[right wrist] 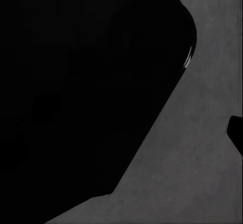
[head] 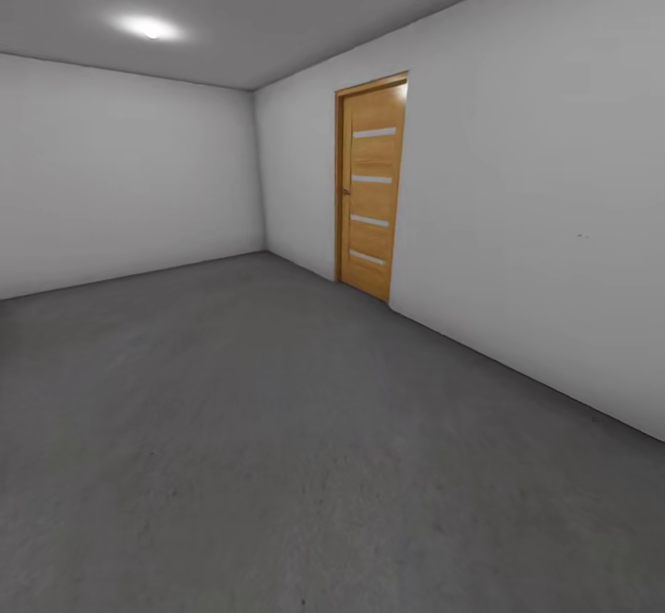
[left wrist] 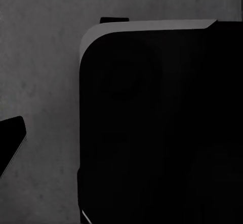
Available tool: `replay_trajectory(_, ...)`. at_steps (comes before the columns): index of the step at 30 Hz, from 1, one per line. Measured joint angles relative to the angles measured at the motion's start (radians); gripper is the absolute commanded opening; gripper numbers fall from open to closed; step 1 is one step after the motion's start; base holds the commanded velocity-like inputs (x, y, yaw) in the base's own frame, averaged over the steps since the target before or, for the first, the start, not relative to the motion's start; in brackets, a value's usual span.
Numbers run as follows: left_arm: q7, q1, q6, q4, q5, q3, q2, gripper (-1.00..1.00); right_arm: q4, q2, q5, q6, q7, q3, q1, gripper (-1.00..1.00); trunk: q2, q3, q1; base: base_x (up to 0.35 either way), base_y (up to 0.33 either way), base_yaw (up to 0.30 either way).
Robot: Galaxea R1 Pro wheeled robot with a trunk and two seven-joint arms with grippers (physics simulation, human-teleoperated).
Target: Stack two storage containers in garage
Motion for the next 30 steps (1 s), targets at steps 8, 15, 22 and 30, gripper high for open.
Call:
replay_trajectory(8, 0.002, 0.0, 0.0, 0.0, 0.001, 0.001, 0.0, 1.0, 0.0, -0.002, 0.007, 0.0, 0.0, 0.0, 0.0, 1.0, 0.0, 0.0, 0.0, 0.322, 0.0, 0.0)
replay_trajectory(15, 0.002, 0.0, 0.001, 0.0, 0.0, 0.0, 0.0, 1.0, 0.0, -0.001, 0.007, -0.014, 0.0, 0.0, 0.0, 1.0, 0.0, 0.0, 0.0, 0.323, 0.0, 0.0)
replay_trajectory(22, 0.002, 0.0, 0.003, 0.0, 0.001, 0.001, -0.001, 1.0, 0.0, -0.001, 0.005, -0.038, 0.0, 0.0, 0.0, 1.0, 0.0, 0.0, 0.0, 0.323, 0.0, 0.0)
replay_trajectory(30, 0.002, 0.0, 0.002, 0.0, 0.001, 0.001, -0.002, 1.0, 0.001, -0.002, 0.003, -0.038, 0.0, -0.001, 0.0, 1.0, 0.0, 0.0, 0.0, 0.323, 0.0, 0.0)
